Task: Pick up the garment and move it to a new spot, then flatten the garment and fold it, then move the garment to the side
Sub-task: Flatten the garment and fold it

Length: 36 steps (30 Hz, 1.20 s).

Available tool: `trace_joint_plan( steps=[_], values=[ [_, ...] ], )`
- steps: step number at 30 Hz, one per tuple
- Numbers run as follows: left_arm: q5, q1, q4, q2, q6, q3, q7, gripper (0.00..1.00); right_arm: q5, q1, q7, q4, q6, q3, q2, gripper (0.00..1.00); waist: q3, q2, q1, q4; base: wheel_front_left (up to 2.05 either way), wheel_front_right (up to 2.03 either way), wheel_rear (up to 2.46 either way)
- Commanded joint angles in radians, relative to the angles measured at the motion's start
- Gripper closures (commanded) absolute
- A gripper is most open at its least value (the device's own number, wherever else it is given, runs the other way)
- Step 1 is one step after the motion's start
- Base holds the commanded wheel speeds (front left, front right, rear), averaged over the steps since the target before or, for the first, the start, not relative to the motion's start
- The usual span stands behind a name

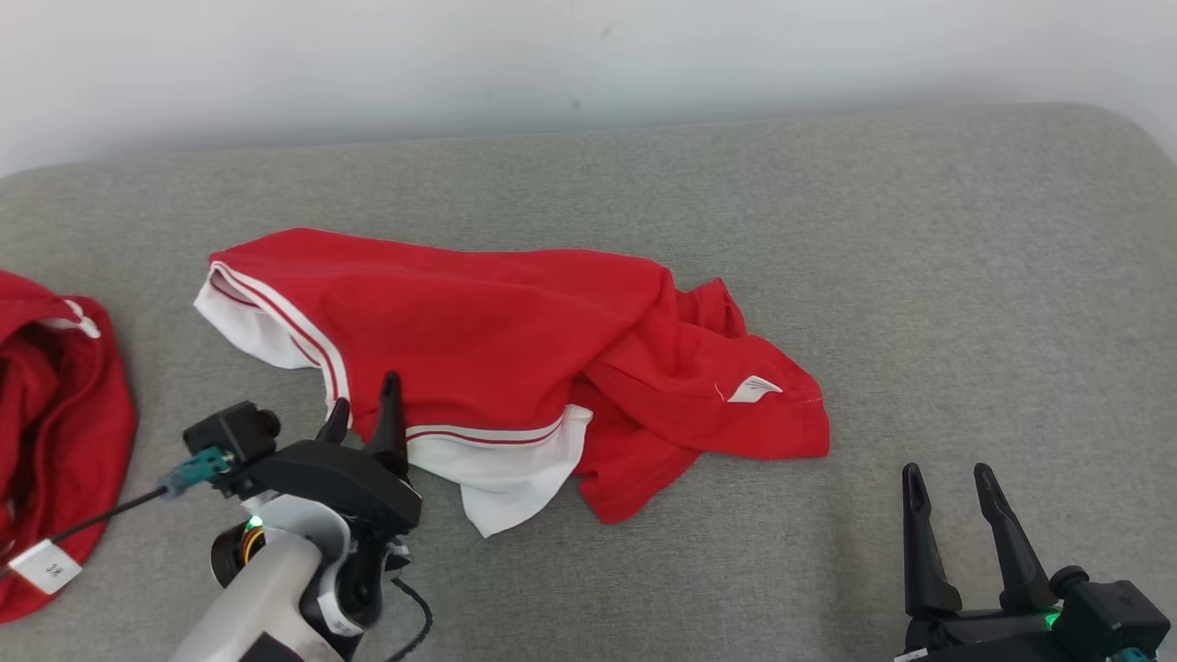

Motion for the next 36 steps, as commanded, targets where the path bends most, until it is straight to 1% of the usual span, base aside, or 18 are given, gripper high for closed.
trace_joint_plan(
  steps=[1, 4, 7, 10, 13, 16, 18, 21, 22, 27, 30, 36],
  values=[
    [0.057, 0.017, -0.010, 0.002, -0.001, -0.017, -0.026, 0.00, -0.007, 0.010, 0.000, -0.003, -0.002, -0.006, 0.000, 0.00, -0.011, 0.0000, 0.0000, 0.020, 0.00, 0.00, 0.00],
    [0.191, 0.045, -0.055, 0.011, 0.008, -0.045, -0.048, 0.00, -0.014, 0.014, 0.000, -0.001, -0.002, -0.012, 0.000, 0.00, -0.019, 0.0000, 0.0000, 0.041, 0.00, 0.00, 0.00],
    [0.377, 0.099, -0.169, 0.017, 0.033, 0.009, -0.050, 0.00, -0.024, 0.015, 0.000, -0.001, -0.002, -0.017, 0.000, 0.00, -0.026, 0.0000, 0.0000, 0.062, 0.00, 0.00, 0.00],
    [0.563, 0.194, -0.300, 0.003, 0.057, 0.082, -0.049, 0.00, -0.035, 0.008, 0.000, 0.000, -0.002, -0.021, 0.000, 0.00, -0.029, 0.0000, 0.0000, 0.084, 0.00, 0.00, 0.00],
    [0.720, 0.295, -0.405, -0.017, 0.056, 0.139, -0.049, 0.00, -0.044, -0.006, 0.000, 0.021, -0.002, -0.018, 0.000, 0.00, -0.033, 0.0000, 0.0000, 0.102, 0.00, 0.00, 0.00],
    [0.836, 0.388, -0.481, -0.048, 0.046, 0.204, -0.049, 0.00, -0.051, -0.031, 0.017, 0.046, -0.002, -0.015, 0.000, 0.00, -0.039, 0.0000, 0.0000, 0.120, 0.00, 0.00, 0.00],
    [0.900, 0.440, -0.517, -0.067, 0.032, 0.240, -0.049, 0.00, -0.042, -0.048, 0.056, 0.066, -0.002, -0.025, 0.000, 0.00, -0.043, 0.0000, 0.0000, 0.134, 0.00, 0.00, 0.00],
    [0.966, 0.507, -0.548, -0.099, 0.011, 0.291, -0.049, 0.00, -0.051, -0.085, 0.138, 0.093, -0.002, -0.053, 0.000, 0.00, -0.047, 0.0000, 0.0000, 0.153, 0.00, 0.00, 0.00],
    [0.966, 0.507, -0.548, -0.099, 0.011, 0.291, -0.049, 0.00, -0.051, -0.085, 0.138, 0.093, -0.002, -0.053, 0.000, 0.00, -0.047, 0.0000, 0.0000, 0.153, 0.00, 0.00, 0.00],
    [1.027, 0.577, -0.569, -0.149, -0.026, 0.369, -0.049, 0.00, -0.062, -0.158, 0.300, 0.128, -0.002, -0.113, 0.000, 0.00, -0.042, 0.0000, 0.0000, 0.191, 0.00, 0.00, 0.00],
    [1.056, 0.591, -0.574, -0.169, -0.054, 0.395, -0.049, 0.00, -0.082, -0.198, 0.384, 0.142, -0.002, -0.154, 0.000, 0.00, -0.031, 0.0000, 0.0000, 0.221, 0.00, 0.00, 0.00],
    [1.089, 0.593, -0.582, -0.193, -0.090, 0.427, -0.049, 0.00, -0.126, -0.249, 0.523, 0.178, -0.002, -0.223, -0.008, 0.00, -0.006, 0.0000, 0.0000, 0.278, 0.00, 0.00, 0.00]
  ],
)
